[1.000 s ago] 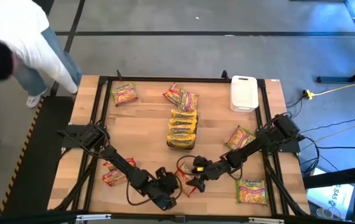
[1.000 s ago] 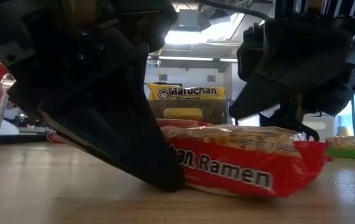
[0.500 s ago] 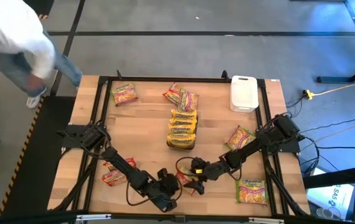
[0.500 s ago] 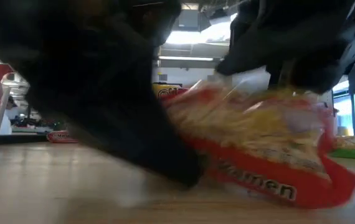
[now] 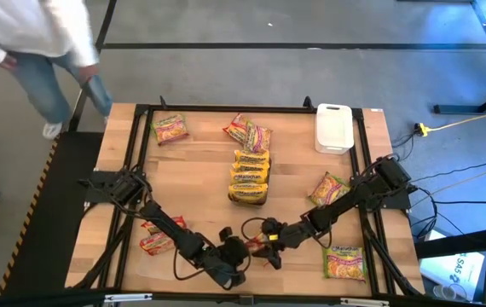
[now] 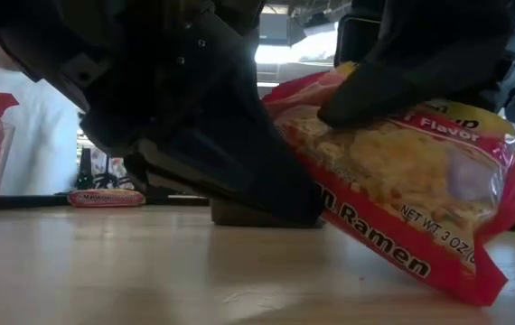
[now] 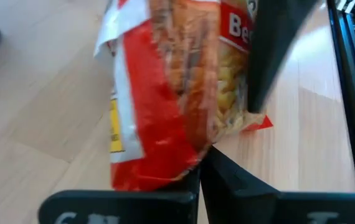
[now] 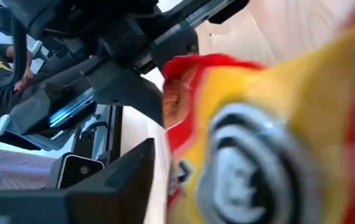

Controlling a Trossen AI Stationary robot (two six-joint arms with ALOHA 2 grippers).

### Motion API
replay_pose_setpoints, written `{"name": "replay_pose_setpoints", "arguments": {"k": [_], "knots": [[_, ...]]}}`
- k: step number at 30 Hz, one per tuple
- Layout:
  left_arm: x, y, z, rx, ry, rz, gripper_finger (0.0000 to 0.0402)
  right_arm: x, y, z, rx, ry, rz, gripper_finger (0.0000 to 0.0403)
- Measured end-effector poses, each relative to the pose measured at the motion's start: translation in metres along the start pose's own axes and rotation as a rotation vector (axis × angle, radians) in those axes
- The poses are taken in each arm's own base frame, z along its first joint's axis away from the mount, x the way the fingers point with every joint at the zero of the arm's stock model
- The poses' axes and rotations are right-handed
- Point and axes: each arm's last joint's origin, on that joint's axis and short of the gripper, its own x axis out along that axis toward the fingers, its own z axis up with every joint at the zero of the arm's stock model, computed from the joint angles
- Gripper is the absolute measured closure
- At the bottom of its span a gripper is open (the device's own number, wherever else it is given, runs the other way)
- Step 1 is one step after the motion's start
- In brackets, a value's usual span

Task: Sort Maruchan noodles
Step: Put the red noodle pack into the transparent bin

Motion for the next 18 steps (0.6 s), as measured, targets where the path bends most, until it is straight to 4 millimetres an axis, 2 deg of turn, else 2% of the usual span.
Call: {"name": "replay_pose_setpoints", "arguments": {"k": [8, 14, 18], "knots": [[-0.010, -0.007, 0.006, -0.014, 0.086, -0.113, 0.0400, -0.002, 0.004, -0.003, -0.074, 0.061, 0.047, 0.0315], [-0.042, -0.020, 0.024, -0.021, 0.078, -0.184, 0.0400, -0.008, 0.015, -0.015, -0.130, 0.133, 0.095, 0.0314], [-0.056, -0.025, 0.038, -0.058, 0.022, -0.210, 0.0400, -0.012, 0.026, -0.024, -0.160, 0.135, 0.108, 0.0287]]}}
